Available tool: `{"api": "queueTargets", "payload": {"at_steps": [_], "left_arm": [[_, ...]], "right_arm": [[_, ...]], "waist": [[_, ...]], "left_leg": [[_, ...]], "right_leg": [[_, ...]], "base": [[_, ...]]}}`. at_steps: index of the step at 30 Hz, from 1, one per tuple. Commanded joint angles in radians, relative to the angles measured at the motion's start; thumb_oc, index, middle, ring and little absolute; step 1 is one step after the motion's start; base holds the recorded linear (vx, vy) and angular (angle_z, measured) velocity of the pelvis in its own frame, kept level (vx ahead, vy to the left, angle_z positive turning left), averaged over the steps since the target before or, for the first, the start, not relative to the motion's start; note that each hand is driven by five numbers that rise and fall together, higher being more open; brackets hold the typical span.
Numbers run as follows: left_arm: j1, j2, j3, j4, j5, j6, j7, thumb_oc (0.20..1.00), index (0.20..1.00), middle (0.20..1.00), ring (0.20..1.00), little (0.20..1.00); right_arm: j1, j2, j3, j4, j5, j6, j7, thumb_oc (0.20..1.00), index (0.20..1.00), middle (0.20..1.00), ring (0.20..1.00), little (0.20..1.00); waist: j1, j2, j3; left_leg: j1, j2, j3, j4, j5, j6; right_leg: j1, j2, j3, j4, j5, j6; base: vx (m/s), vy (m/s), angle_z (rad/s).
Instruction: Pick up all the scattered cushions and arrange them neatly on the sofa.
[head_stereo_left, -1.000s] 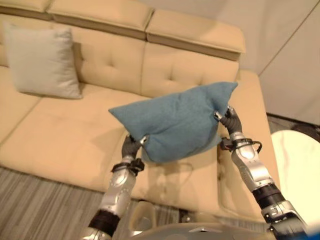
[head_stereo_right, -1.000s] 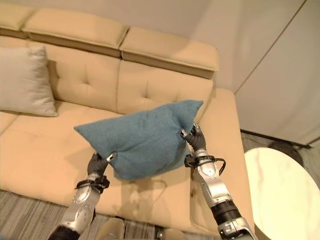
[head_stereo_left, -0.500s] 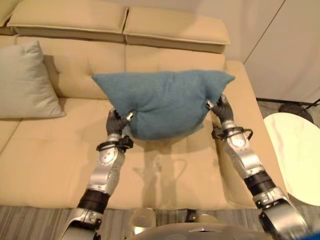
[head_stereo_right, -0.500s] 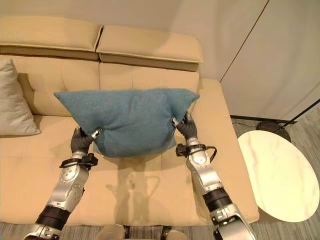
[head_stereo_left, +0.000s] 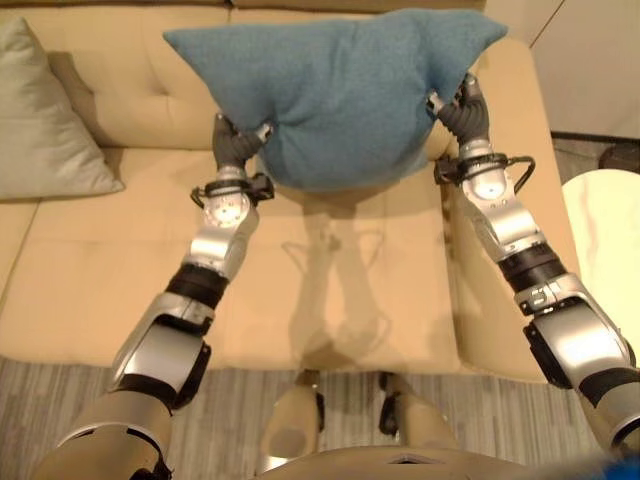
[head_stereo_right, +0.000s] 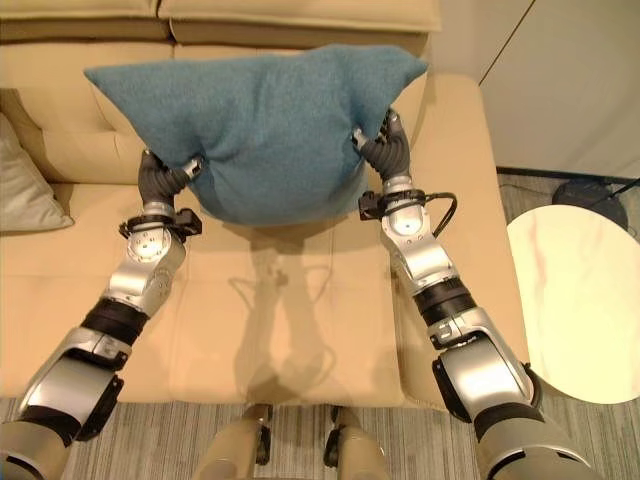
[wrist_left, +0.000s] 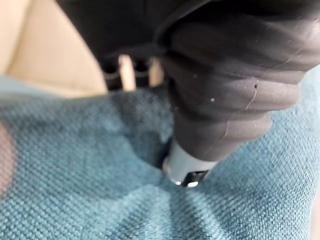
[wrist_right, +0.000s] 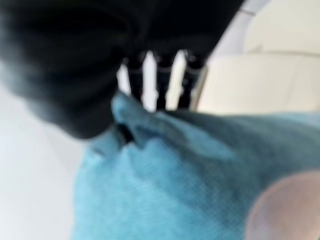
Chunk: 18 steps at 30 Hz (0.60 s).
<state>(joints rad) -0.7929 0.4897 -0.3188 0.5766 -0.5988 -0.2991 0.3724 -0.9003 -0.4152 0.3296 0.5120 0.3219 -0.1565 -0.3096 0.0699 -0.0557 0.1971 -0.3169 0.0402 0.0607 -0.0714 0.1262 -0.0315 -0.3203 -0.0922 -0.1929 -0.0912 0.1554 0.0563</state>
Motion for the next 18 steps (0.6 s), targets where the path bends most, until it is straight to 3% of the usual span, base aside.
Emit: {"api": "queueTargets", "payload": {"at_steps": [1,18], "left_arm": [[-0.202,0.003,-0.076,-0.051,0.024,-0.141,-0.030,0.200,0.200,0.200,0.200,0.200],[-0.179,-0.047,-0.086,0.020,0.016,-0.122,-0.034,0.200,0.200,0.200,0.200,0.200]], "right_arm": [[-0.160,0.028,0.063,-0.046,0.001,-0.106,0.004,0.200,0.200,0.200,0.200,0.200],[-0.163,0.056,0.086,0.031,-0.013,-0.091,-0.002,0.200,0.200,0.200,0.200,0.200]], "waist": [[0.001,-0.008,-0.032],[-0.020,0.002,0.035]], "left_leg": [[-0.023,0.011,-0.062,-0.014,-0.013,-0.082],[-0.115,0.009,-0.064,-0.013,0.008,-0.090]], "right_leg": [[0.029,-0.037,0.003,0.051,-0.057,0.124],[-0.079,-0.039,0.022,0.068,-0.045,0.128]], "base": [[-0.01,-0.007,0.07],[-0.01,-0.001,0.01]]}}
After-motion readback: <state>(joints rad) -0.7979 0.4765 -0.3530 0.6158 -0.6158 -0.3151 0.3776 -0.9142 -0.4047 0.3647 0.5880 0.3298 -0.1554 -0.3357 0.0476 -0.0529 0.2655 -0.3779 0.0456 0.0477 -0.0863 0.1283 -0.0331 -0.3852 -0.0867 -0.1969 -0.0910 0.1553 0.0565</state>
